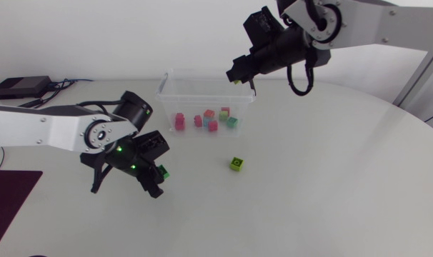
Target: Pick up the duplo bricks and place them in the container
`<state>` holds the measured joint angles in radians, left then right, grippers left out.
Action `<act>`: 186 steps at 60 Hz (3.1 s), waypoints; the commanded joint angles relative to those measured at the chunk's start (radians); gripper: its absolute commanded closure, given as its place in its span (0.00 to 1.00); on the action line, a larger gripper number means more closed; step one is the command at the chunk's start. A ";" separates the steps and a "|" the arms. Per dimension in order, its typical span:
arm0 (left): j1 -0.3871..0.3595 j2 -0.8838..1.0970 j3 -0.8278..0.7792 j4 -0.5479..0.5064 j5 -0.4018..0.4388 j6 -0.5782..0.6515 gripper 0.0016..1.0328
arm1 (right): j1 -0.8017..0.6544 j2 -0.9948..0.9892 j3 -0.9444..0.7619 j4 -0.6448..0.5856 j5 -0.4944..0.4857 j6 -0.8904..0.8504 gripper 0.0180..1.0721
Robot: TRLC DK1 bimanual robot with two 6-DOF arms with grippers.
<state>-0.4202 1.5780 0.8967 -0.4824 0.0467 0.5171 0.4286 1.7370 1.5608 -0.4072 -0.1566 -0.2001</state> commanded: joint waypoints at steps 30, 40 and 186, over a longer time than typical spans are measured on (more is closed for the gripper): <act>0.026 -0.197 0.209 -0.042 0.048 -0.057 0.84 | -0.007 0.386 0.351 -0.031 0.069 0.060 0.08; 0.057 -0.093 0.303 0.093 0.078 -0.120 0.84 | -0.005 0.269 0.226 -0.030 0.071 0.041 0.07; 0.356 -0.702 -0.288 0.427 -0.030 -0.264 0.04 | 0.093 0.315 -0.036 -0.446 0.124 -0.470 0.80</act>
<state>-0.0834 0.9241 0.6682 -0.0860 0.0387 0.2859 0.5152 2.1395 1.5784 -0.8726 -0.0284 -0.6594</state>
